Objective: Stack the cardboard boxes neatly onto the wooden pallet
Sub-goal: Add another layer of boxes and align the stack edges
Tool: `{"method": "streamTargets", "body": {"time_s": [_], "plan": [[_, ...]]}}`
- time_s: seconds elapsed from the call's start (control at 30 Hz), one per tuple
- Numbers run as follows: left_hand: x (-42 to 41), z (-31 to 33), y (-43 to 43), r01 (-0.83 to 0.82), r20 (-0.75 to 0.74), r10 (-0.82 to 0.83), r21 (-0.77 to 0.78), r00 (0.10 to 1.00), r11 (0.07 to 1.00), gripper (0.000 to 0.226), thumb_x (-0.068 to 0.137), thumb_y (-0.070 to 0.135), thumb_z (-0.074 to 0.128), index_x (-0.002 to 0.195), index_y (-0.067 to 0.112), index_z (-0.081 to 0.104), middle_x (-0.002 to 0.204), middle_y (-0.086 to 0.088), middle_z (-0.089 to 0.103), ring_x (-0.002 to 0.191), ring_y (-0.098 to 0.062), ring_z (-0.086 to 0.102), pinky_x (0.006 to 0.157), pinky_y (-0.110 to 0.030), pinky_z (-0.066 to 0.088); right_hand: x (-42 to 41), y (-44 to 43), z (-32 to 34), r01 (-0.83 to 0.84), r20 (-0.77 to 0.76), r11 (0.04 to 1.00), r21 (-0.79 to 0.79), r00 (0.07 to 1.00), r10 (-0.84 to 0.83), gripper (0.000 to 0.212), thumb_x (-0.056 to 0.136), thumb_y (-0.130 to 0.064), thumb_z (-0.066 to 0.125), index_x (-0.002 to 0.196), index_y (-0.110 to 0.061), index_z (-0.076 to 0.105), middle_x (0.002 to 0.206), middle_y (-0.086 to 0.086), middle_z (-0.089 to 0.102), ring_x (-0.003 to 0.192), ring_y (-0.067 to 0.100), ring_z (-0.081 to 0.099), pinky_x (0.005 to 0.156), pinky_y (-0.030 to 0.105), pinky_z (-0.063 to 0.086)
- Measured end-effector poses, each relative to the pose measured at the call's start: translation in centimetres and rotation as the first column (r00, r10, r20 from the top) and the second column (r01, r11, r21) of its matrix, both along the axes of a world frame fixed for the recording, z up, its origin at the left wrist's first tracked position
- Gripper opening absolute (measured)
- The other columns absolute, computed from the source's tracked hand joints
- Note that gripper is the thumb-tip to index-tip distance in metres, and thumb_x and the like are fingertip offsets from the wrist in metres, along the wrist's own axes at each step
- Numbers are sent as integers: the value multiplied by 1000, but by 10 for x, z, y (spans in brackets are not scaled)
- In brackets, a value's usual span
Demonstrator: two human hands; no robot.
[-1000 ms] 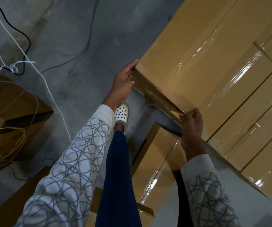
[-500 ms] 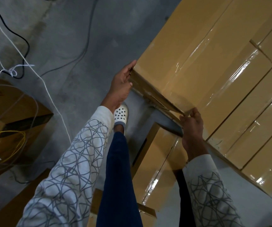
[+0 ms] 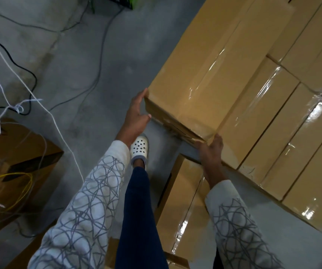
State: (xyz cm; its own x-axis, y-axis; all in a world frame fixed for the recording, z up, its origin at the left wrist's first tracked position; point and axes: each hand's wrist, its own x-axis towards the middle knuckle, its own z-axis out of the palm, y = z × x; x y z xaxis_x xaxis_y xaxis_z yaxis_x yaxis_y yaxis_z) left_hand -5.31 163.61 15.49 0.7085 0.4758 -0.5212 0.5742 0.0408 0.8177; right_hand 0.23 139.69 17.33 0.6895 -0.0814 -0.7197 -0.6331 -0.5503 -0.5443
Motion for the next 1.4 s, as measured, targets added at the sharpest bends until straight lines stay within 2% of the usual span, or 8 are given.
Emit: {"method": "streamTargets", "body": {"time_s": [0.17,0.3,0.4,0.5,0.73,1.03,1.17,1.4], "plan": [[-15,54,-69,-63,-6,63,-36,998,997,86,87,-3,73,157,32,37,158,15,30,145,-3,29,123,-35,31,9,-20,57,-149,-24,989,15,988,150,82,100,-37,66,165,-17,20,173,0,0,159,27,8,128,43,17],[-24,110,-159,-113,-33,110,-143,993,983,83,86,2,76,150,45,45,159,-12,43,145,-34,39,120,-50,36,14,-80,118,-333,50,942,31,942,331,73,102,-39,62,163,-17,28,173,-1,5,158,27,5,126,41,14],[-32,154,-234,-107,27,114,-199,993,974,74,89,1,74,145,40,46,150,11,50,142,-21,43,116,-35,39,13,-147,150,-419,82,908,27,906,416,68,101,-37,63,160,-18,35,172,2,12,157,28,9,123,38,17],[-40,184,-300,-116,86,137,-213,987,970,70,89,2,74,148,31,50,143,16,56,137,-8,50,90,-11,49,10,-213,171,-373,79,925,76,927,367,62,100,-38,65,155,-22,43,167,3,27,154,28,21,123,41,22],[-32,246,-407,-47,152,78,-198,985,979,59,89,9,76,136,38,57,132,9,66,128,-12,57,104,-35,49,12,-298,229,-347,152,913,213,935,320,49,97,-34,66,144,-28,54,153,3,48,145,27,39,119,48,36],[-36,312,-464,-68,131,107,-274,986,959,50,95,8,69,140,24,57,131,-3,68,125,-19,62,101,-29,51,0,-338,287,-331,163,891,311,942,293,41,100,-26,63,141,-24,58,148,0,54,136,20,48,109,38,42],[-43,330,-452,-120,137,151,-215,979,969,53,94,10,70,144,21,55,129,-1,69,122,-19,63,107,-40,50,7,-339,302,-277,194,885,374,957,218,38,103,-26,60,140,-23,58,147,0,53,124,13,46,100,34,41],[-51,339,-431,-147,183,182,-188,966,971,51,94,14,70,142,21,56,129,0,68,118,-17,65,97,-35,54,3,-325,308,-179,159,886,428,980,122,35,102,-27,61,137,-25,60,144,1,56,130,22,51,111,51,46]]}}
